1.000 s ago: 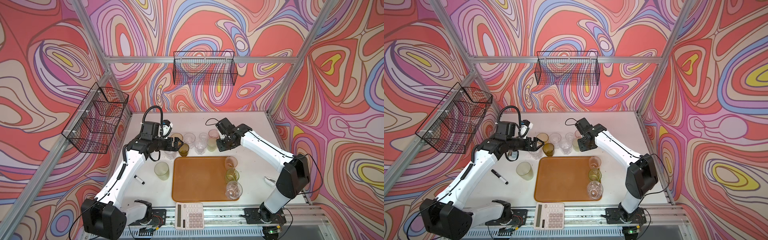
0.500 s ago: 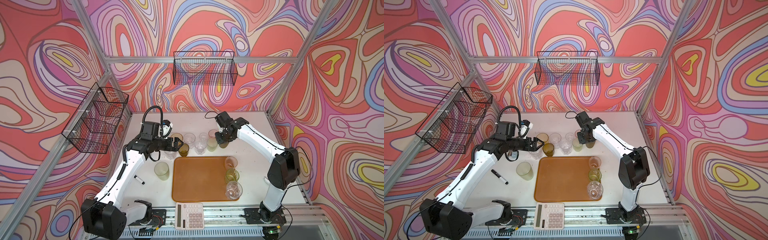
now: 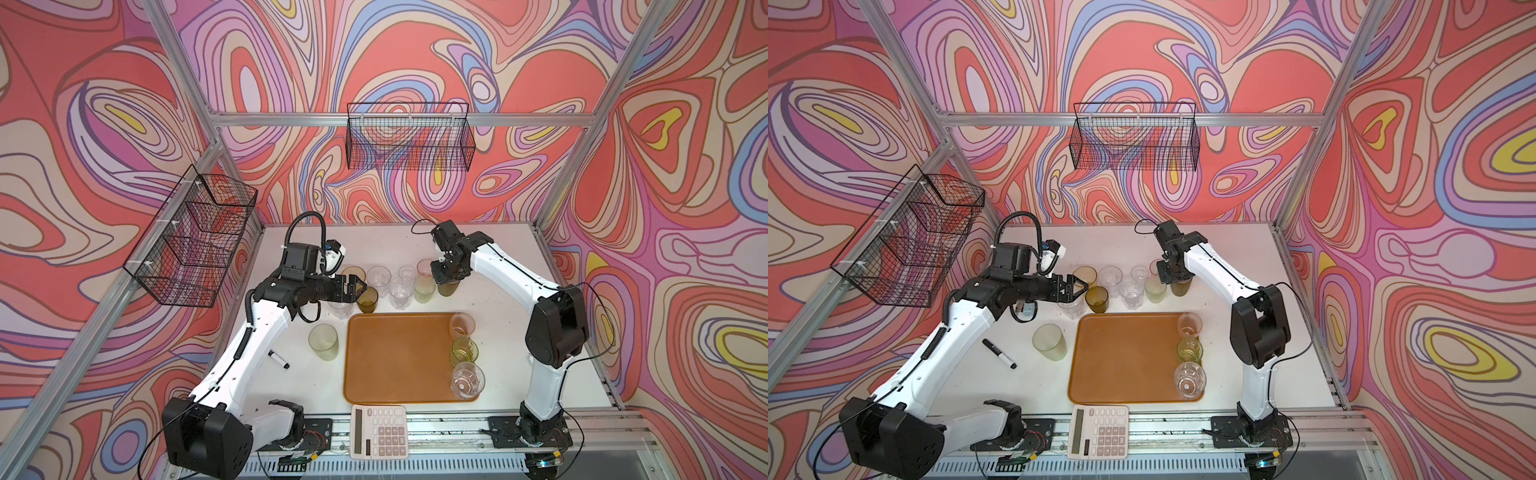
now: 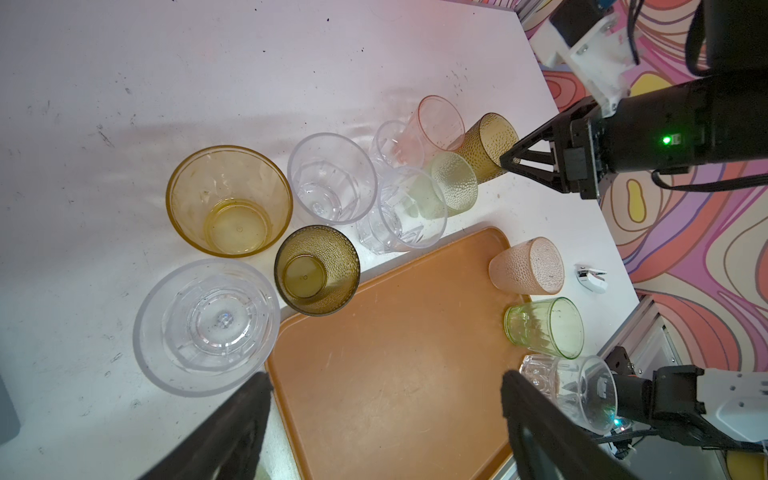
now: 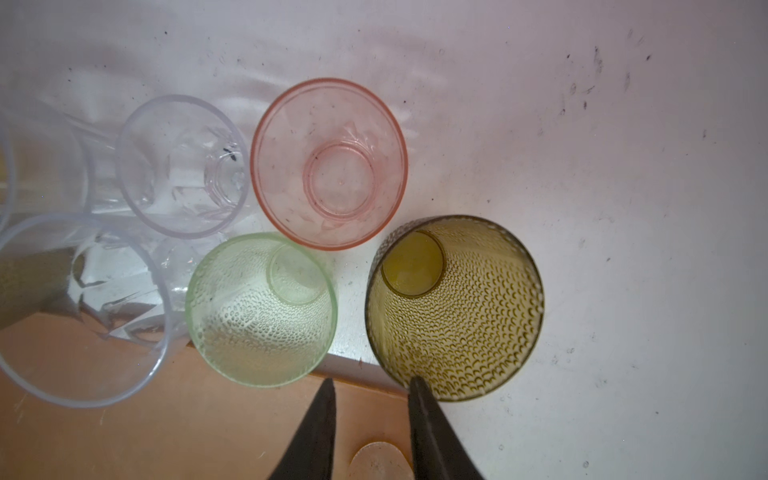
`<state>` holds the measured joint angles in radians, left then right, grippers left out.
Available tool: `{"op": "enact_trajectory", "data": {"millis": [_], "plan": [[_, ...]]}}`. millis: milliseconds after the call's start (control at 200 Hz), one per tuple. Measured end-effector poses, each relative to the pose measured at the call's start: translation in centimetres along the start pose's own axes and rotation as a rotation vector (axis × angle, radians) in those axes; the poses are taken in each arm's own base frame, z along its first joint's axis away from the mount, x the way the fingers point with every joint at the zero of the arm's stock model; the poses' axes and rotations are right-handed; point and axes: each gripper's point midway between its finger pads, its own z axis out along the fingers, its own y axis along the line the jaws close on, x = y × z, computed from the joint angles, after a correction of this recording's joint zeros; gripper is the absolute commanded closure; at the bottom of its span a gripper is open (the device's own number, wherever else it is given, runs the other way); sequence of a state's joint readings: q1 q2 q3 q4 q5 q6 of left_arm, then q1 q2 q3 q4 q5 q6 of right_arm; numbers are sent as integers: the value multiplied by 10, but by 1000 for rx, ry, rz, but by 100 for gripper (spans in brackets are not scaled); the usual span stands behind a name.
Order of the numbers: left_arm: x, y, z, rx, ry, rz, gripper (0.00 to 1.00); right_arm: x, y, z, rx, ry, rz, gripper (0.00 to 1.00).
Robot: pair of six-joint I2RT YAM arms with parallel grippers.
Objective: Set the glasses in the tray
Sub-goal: 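Open the right gripper and move it over the olive textured cup, then lower the right gripper and close it on the olive cup's rim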
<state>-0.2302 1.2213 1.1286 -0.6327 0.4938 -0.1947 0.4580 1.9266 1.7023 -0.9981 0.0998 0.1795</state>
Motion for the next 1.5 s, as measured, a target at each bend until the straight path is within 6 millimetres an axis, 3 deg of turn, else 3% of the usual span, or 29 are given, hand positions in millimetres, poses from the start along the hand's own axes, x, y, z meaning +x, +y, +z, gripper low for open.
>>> {"op": "enact_trajectory", "data": {"millis": [361,1502], "plan": [[0,0,0,0,0,0,11,-3,-2,22,-5,27,4,75],[0,0,0,0,0,0,11,-2,-15,36,7,48,25,82]]}}
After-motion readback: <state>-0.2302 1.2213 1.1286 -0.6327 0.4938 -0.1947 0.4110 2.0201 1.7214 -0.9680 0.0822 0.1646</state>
